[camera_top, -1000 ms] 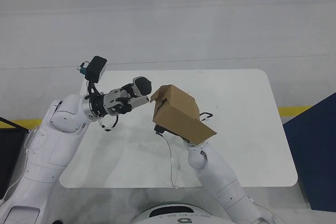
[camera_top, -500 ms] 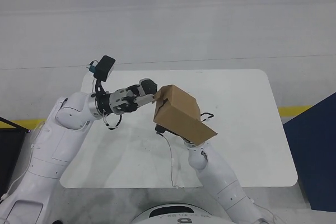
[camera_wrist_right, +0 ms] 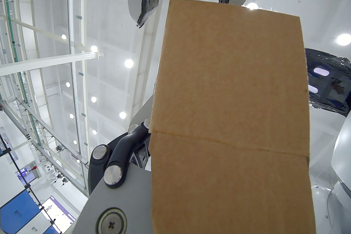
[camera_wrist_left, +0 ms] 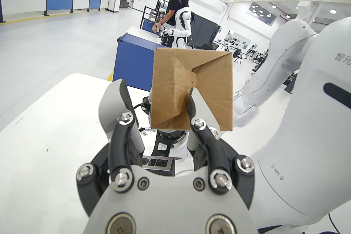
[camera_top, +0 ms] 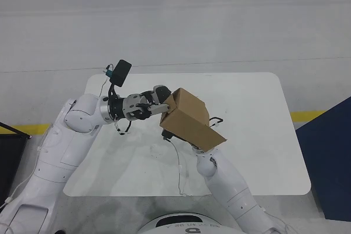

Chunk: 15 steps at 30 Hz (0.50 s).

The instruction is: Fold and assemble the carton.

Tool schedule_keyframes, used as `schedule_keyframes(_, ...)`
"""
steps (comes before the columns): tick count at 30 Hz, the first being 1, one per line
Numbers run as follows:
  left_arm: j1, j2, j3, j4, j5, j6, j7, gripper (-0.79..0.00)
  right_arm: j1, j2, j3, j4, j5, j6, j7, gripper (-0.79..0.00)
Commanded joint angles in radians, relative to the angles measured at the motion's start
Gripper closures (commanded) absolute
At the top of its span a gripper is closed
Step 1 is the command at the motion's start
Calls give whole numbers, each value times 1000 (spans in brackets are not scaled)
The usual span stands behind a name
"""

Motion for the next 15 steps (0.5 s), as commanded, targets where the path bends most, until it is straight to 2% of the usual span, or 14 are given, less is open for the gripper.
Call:
schedule_keyframes(1,-4,-1,4,1,3,0,3,-502,0,0,0,0,0,0,0,0)
schedule_keyframes(6,-13,-4,13,3,12,0,10,-480,1,0,1,-1,1,3,-3,0)
schedule_keyframes(15,-22,-7,28,16,14,0,18,-385,-2,0,4,-5,4,6,-6,0)
